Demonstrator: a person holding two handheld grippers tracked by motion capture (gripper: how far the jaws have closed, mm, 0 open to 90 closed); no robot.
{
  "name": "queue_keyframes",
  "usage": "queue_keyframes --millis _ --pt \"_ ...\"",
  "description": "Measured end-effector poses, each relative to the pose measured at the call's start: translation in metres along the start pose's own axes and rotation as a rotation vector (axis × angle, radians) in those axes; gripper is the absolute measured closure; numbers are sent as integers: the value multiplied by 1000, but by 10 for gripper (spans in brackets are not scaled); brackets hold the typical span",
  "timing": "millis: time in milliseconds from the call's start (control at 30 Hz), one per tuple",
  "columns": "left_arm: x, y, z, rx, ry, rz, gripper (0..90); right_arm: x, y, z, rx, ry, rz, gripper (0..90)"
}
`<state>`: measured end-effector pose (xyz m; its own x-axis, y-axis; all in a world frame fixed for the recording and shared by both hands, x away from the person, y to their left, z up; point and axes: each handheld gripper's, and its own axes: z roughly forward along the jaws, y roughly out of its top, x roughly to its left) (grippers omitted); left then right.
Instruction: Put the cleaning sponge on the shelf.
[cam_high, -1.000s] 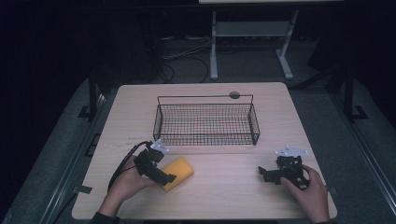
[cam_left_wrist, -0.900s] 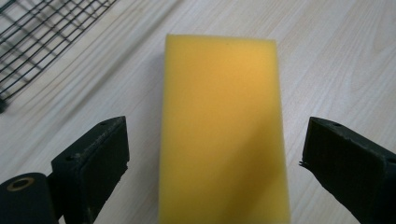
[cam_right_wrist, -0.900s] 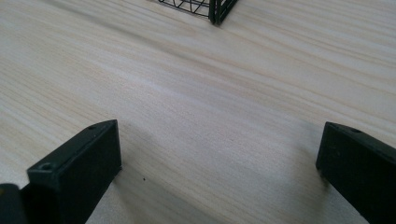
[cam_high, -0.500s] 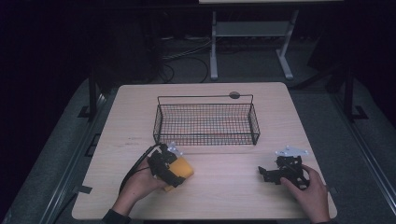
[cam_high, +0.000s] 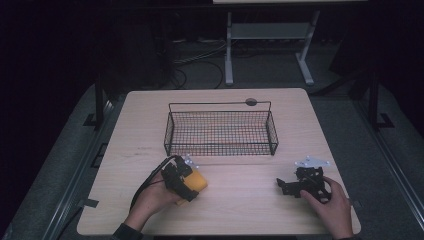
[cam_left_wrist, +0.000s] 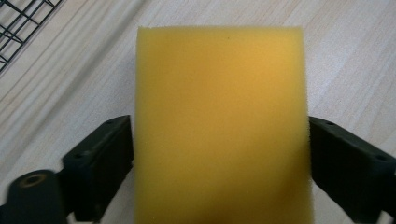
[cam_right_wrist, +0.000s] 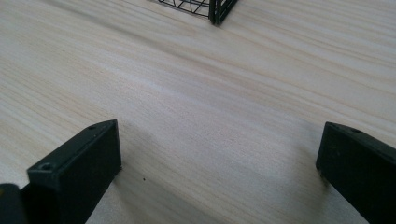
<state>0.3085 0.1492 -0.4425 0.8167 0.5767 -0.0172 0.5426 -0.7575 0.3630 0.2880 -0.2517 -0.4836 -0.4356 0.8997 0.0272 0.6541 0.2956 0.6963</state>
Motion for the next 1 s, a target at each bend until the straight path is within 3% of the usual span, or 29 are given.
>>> queue_keyframes --millis 367,1000 --pt "0 0 -1 4 2 8 210 0 0 0 0 0 0 0" --pt "3 -3 -8 -16 -14 -2 228 0 0 0 0 0 0 0"
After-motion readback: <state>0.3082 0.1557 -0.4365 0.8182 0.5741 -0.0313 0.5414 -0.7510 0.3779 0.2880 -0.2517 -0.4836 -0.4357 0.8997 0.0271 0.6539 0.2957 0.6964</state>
